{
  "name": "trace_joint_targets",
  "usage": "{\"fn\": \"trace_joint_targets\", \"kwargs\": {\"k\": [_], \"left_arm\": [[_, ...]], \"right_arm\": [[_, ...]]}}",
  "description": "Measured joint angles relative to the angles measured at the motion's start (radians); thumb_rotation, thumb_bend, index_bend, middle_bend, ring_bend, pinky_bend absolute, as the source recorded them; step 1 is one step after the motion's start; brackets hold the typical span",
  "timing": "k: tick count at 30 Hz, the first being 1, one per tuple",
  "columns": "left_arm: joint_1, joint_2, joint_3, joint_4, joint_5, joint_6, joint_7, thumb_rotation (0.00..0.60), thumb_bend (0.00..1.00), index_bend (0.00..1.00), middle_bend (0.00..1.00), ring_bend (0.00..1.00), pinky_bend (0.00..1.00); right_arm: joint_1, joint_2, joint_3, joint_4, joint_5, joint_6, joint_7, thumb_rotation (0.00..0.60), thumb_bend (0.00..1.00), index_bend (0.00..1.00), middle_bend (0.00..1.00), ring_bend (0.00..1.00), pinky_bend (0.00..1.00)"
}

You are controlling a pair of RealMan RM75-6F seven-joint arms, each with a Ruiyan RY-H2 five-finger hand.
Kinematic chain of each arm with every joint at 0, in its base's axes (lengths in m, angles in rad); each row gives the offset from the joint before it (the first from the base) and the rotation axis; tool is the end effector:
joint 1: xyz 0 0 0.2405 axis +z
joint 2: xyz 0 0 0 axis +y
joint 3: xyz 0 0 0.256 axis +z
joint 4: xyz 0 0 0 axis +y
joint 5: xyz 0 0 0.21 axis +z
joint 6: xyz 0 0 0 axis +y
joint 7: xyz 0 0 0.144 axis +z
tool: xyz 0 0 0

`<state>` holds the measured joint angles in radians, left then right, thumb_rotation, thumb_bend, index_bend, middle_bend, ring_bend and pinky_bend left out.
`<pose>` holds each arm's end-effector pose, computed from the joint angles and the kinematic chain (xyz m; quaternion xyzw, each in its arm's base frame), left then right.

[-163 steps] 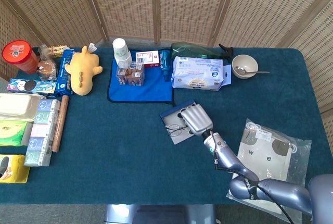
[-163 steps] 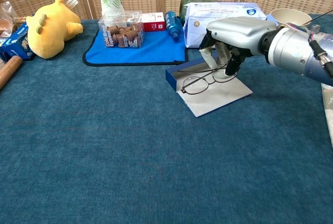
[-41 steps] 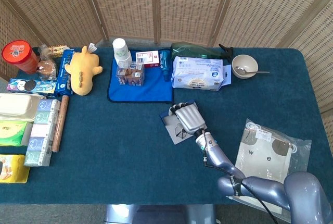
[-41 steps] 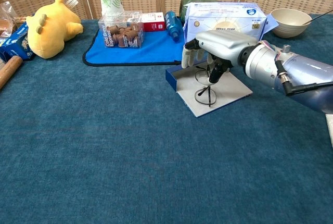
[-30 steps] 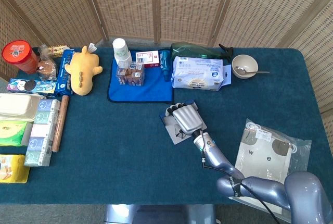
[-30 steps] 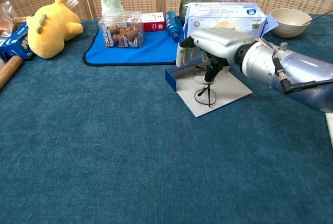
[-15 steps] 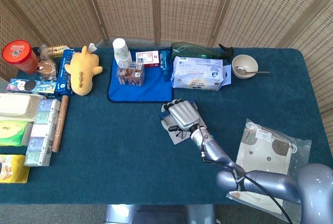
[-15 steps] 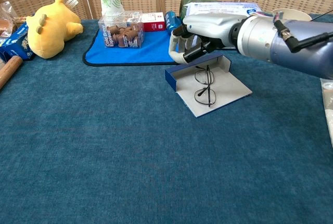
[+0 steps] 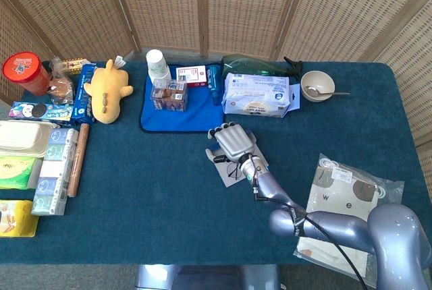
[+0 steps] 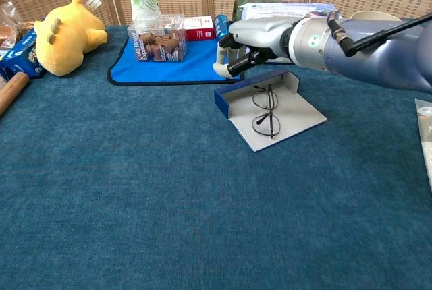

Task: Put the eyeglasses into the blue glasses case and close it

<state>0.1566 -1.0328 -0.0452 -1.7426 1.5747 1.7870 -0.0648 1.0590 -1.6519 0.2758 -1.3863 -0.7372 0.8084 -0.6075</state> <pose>-0.2998 0.1030 0.2099 -0.4903 -0.3759 -0.4464 0.6474 -0.0518 -0.3910 -0.0502 0.7853 -0.3496 0.3292 0.3907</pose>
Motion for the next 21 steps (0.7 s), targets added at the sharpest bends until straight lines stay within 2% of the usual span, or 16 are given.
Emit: {"fn": "trace_joint_targets", "kwargs": {"k": [4, 10, 21], "left_arm": [[0.002, 0.003, 0.001, -0.001, 0.000, 0.002, 0.000, 0.600, 0.29, 0.21, 0.13, 0.00, 0.00], [0.004, 0.003, 0.001, 0.002, -0.002, 0.003, -0.006, 0.600, 0.29, 0.21, 0.13, 0.00, 0.00], [-0.009, -0.008, -0.002, 0.009, 0.000, -0.014, -0.009, 0.600, 0.29, 0.21, 0.13, 0.00, 0.00]], "right_arm": [[0.046, -0.018, -0.015, 0.049, 0.081, -0.025, -0.057, 0.134, 0.47, 0.29, 0.35, 0.25, 0.28], [0.102, -0.022, -0.059, 0.071, 0.203, -0.039, -0.154, 0.090, 0.47, 0.32, 0.37, 0.28, 0.28], [0.092, 0.049, -0.135, -0.089, 0.269, 0.053, -0.192, 0.054, 0.45, 0.35, 0.39, 0.31, 0.29]]}}
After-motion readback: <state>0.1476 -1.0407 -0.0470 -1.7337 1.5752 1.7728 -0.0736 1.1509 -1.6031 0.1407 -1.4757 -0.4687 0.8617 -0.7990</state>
